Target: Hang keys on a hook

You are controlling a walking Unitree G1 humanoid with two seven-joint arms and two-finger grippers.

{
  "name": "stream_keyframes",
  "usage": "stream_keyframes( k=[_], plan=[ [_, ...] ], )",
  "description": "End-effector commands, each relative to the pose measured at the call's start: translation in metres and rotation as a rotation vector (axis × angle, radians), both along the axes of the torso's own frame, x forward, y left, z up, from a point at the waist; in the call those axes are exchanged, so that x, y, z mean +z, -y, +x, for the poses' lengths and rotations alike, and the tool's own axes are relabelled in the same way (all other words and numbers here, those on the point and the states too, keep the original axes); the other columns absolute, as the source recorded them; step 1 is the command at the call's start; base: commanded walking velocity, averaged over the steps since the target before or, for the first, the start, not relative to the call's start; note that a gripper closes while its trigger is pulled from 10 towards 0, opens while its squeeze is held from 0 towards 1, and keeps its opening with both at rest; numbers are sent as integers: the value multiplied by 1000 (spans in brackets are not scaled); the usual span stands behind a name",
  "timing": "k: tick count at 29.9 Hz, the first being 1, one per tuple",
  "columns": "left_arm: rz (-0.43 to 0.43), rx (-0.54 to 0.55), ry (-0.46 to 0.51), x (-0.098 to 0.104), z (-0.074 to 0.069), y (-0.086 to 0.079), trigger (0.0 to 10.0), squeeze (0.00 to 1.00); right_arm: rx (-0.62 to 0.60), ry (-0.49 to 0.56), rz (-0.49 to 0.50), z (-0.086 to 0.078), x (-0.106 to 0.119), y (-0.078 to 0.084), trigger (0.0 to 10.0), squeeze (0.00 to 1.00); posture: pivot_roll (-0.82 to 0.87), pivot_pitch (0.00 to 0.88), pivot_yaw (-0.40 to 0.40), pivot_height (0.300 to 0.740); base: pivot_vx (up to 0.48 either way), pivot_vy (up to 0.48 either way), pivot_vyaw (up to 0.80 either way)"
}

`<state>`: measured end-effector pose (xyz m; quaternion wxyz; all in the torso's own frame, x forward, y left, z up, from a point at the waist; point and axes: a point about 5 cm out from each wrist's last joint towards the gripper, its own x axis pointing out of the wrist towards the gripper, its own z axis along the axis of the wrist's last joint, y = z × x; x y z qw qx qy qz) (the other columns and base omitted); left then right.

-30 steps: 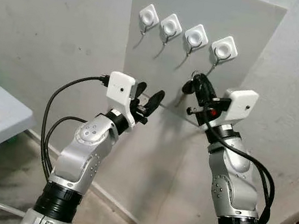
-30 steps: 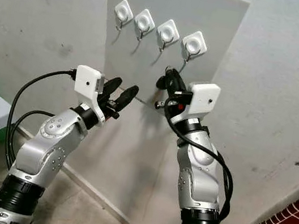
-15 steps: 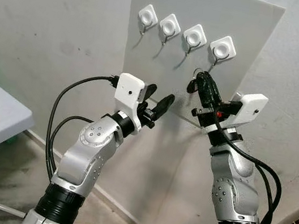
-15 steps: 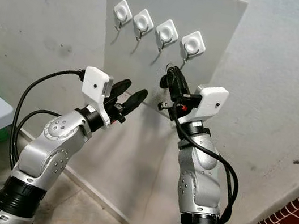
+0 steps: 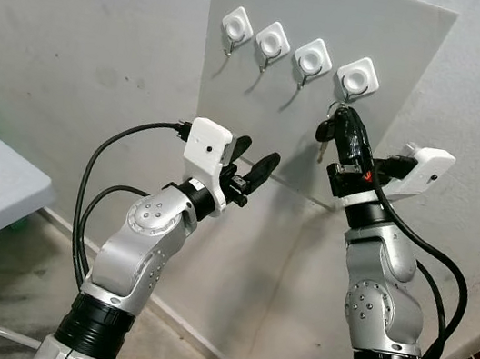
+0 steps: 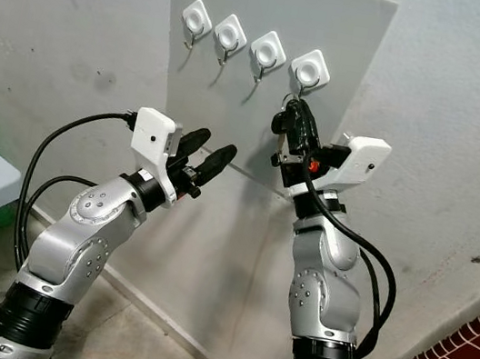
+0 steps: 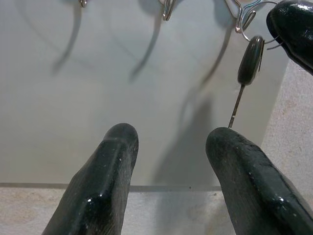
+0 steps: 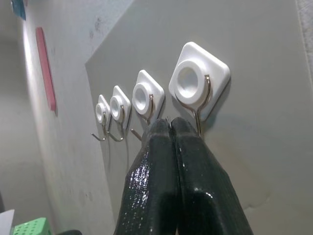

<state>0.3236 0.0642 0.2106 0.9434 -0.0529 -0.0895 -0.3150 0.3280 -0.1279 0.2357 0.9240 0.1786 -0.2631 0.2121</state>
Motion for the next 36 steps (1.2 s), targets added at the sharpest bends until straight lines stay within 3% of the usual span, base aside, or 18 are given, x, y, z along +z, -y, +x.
stream_keyframes(
  k=[1, 16, 27, 36],
  plan=[
    [11, -11, 20, 4, -2, 1, 10000, 0, 6, 40, 10, 0, 14, 0, 10000, 0, 47, 0, -29, 740, 0, 0, 0],
    [11, 0, 20, 4, -2, 0, 10000, 0, 18, -55, 103, 9, 14, 0, 10000, 0, 55, 0, -32, 740, 0, 0, 0],
    [9, 10, 19, 5, -1, -2, 10000, 0, 27, -169, 250, 15, 2, 6, 10000, 0, 58, 0, -32, 740, 0, 0, 0],
    [9, 15, 21, 5, -1, -3, 10000, 0, 39, -200, 262, 13, -6, 2, 10000, 0, 53, 0, -26, 740, 0, 0, 0]
  ],
)
